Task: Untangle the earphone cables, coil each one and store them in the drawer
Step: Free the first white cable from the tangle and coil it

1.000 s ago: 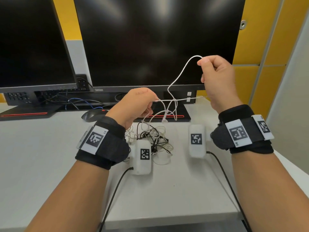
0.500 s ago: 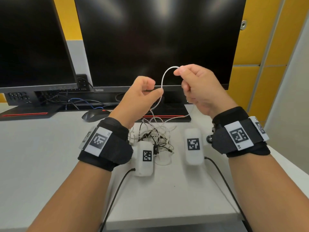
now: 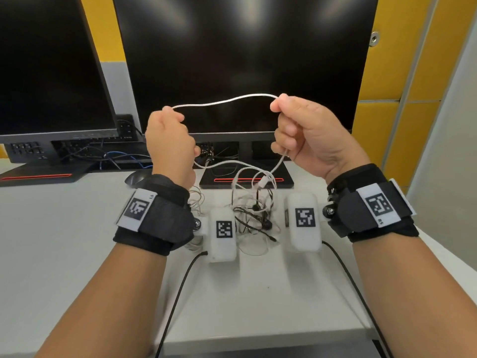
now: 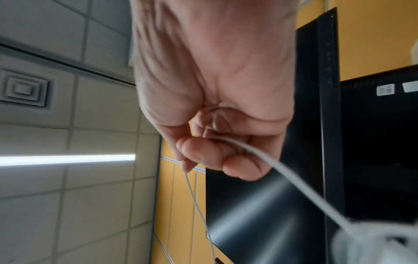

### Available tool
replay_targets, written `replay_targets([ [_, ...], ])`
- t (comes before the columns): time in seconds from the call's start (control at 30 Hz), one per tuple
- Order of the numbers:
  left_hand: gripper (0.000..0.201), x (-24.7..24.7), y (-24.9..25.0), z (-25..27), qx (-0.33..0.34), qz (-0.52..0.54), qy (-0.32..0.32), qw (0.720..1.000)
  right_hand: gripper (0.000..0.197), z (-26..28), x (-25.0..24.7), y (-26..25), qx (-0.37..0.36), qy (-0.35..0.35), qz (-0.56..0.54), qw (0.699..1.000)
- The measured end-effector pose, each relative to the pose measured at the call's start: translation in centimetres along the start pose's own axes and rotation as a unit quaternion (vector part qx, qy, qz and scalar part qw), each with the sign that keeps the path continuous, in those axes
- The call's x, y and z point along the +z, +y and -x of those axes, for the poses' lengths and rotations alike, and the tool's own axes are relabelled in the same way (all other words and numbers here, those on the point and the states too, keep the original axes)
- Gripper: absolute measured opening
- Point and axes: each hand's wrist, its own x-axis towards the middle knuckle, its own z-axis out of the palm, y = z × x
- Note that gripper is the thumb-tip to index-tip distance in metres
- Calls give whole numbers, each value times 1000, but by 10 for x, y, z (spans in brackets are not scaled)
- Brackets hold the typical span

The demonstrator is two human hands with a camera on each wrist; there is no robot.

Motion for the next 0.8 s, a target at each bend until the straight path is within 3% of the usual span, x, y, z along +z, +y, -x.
replay_targets([
  [0.07,23,2,-1,2,9,-21,-13,1000,18,0,0,1,-1,9,0,1000],
  [0.17,17,7,-5,10,32,-113,-92,989,17,-1,2,4,1,34,16,999],
  [0.3,44,10,-5,22,73,-182,-256,947,18,-3,10,9,5,30,22,999],
  [0.43,29,9,-3,29,88,-155,-350,920,17,-5,15,15,21,-3,99,995],
  [0.5,22,7,-3,28,107,-152,-333,924,19,-6,14,15,31,-15,110,993],
  [0.6,26,7,-4,22,110,-142,-252,951,27,-2,10,9,46,-40,93,994],
  [0.73,25,4,-2,9,23,-81,-138,987,30,1,2,1,30,-46,5,998],
  [0.8,25,3,-5,8,10,-116,-139,983,31,0,2,-1,16,-38,-56,998],
])
